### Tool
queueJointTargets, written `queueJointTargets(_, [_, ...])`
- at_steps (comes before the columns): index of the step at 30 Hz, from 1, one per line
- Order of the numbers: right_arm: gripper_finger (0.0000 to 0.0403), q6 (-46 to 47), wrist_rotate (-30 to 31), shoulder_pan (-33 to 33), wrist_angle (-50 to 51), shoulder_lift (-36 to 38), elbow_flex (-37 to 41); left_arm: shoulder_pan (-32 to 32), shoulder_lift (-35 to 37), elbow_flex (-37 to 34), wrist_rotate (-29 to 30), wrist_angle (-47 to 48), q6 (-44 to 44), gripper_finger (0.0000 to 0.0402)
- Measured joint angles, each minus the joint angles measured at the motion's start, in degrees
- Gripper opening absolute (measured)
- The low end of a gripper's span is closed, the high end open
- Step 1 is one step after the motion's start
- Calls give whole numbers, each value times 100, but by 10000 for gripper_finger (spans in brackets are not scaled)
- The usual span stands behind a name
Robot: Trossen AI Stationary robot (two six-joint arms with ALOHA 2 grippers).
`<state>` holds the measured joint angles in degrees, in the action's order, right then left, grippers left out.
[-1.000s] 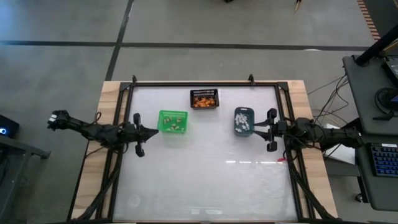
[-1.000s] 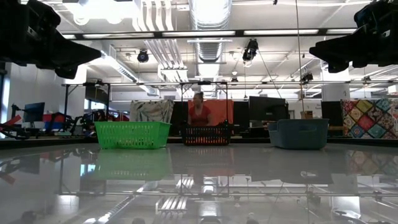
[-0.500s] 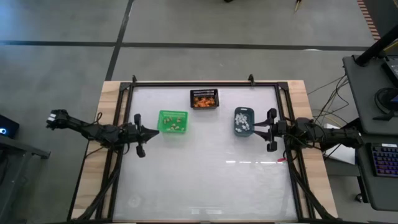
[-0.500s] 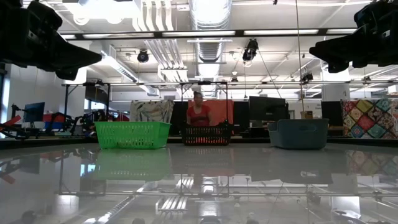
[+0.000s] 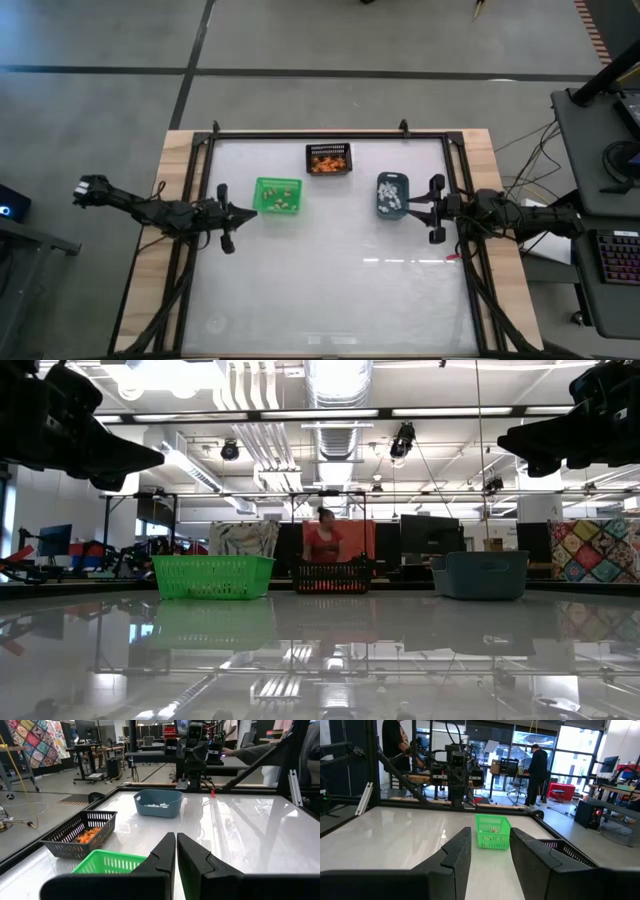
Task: Sort Halloween decoration
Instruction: Return to Home Position
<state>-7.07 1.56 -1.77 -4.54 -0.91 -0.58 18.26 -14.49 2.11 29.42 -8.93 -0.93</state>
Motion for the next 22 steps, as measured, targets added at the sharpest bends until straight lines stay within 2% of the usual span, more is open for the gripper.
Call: queueJointTargets(22, [128,0,0,1,2,0,0,1,-272,0,-1,2,-2,0])
